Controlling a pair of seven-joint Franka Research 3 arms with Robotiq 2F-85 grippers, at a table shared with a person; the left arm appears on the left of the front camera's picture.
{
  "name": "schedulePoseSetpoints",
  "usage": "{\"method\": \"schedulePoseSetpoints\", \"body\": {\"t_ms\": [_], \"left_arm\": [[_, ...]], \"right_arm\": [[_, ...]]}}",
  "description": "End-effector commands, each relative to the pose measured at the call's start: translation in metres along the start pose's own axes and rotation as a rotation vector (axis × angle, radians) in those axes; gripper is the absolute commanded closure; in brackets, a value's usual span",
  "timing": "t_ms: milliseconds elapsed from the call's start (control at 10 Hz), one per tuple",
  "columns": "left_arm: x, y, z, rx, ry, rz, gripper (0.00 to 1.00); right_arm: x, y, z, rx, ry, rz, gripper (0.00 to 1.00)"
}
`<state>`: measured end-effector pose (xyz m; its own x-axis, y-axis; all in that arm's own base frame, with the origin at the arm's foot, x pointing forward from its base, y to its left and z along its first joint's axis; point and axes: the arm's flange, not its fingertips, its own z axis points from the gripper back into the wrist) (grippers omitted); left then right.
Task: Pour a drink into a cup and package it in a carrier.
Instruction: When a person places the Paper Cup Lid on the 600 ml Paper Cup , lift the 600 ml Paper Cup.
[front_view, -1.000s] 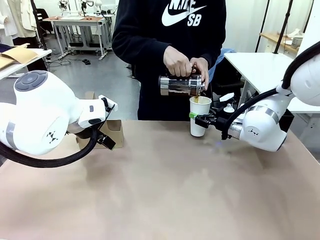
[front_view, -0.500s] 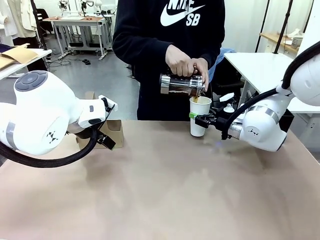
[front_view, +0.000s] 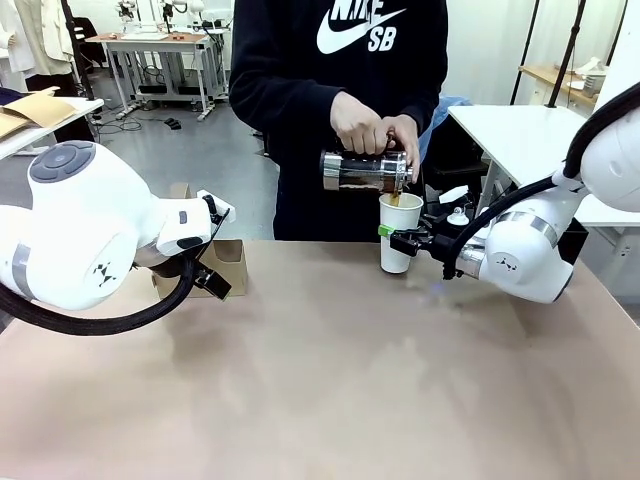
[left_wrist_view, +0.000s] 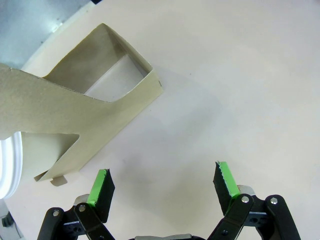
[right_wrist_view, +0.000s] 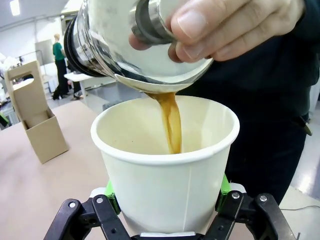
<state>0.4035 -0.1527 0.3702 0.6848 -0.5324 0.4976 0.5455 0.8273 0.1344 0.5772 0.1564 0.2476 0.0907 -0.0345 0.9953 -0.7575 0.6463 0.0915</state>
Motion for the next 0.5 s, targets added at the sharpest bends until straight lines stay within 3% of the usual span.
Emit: {"method": "schedulePoseSetpoints", "body": {"t_ms": [0, 400], "left_arm": [[-0.0002, 0.0006, 0.0003, -0.002, -0.001, 0.002, 0.00], [-0.0002, 0.0006, 0.0003, -0.002, -0.001, 0.002, 0.00]], "right_arm": [[0.0030, 0.0013, -0.0015, 0.001, -0.001, 0.008, 0.19], [0.0030, 0.0013, -0.0015, 0.001, -0.001, 0.008, 0.19]]}}
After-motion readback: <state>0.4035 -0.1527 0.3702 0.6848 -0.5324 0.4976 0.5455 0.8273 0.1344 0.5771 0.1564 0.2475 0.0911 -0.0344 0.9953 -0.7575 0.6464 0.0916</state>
